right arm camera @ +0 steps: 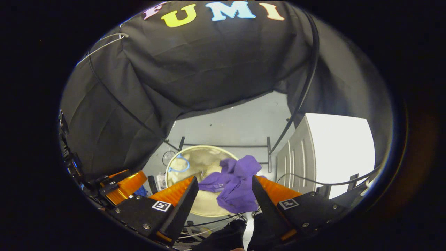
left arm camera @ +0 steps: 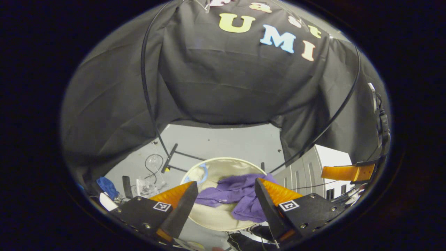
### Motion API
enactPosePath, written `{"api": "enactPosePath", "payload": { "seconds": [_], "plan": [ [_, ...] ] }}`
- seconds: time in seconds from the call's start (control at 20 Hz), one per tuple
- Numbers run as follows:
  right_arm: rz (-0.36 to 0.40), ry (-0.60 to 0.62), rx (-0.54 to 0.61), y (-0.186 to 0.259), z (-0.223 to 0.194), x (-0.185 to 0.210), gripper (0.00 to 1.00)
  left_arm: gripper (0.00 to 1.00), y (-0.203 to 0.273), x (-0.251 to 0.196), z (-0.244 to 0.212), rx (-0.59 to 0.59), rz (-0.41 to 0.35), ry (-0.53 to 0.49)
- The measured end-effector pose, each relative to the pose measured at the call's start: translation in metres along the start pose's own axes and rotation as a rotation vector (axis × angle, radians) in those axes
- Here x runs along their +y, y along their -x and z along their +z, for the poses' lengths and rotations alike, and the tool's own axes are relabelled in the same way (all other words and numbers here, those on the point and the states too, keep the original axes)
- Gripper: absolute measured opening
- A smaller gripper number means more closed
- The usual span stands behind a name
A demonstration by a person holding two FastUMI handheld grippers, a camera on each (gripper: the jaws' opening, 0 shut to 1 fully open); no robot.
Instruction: Grasp the clothes on the hanger with both hands and then place them into the laundry hamper below.
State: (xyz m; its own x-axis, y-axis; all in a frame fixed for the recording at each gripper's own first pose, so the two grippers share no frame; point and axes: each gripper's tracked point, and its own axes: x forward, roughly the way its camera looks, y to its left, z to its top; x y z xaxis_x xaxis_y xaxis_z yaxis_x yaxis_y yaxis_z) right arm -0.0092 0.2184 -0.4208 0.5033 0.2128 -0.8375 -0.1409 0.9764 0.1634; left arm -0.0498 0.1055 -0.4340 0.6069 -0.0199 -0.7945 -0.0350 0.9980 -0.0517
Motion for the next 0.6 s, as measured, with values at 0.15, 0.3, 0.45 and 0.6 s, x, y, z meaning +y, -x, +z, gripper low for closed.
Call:
{"api": "enactPosePath", "payload": {
  "seconds": [0.15, 0.3, 0.45, 0.6],
  "plan": [
    [-0.05, -0.012, -0.113, 0.034, 0.04, -0.042, 0.92, 1.0, 0.019, -0.016, 0.046, -0.076, 0.02, -0.004],
    [-0.089, -0.05, -0.233, 0.074, 0.078, -0.083, 0.96, 0.95, 0.048, -0.047, 0.099, -0.169, 0.008, -0.029],
    [-0.101, -0.088, -0.335, 0.107, 0.112, -0.122, 0.96, 0.95, 0.083, -0.091, 0.149, -0.272, -0.001, -0.071],
    [-0.101, -0.059, -0.45, 0.146, 0.152, -0.156, 0.96, 0.9, 0.128, -0.141, 0.194, -0.378, 0.003, -0.074]
  ]
}}
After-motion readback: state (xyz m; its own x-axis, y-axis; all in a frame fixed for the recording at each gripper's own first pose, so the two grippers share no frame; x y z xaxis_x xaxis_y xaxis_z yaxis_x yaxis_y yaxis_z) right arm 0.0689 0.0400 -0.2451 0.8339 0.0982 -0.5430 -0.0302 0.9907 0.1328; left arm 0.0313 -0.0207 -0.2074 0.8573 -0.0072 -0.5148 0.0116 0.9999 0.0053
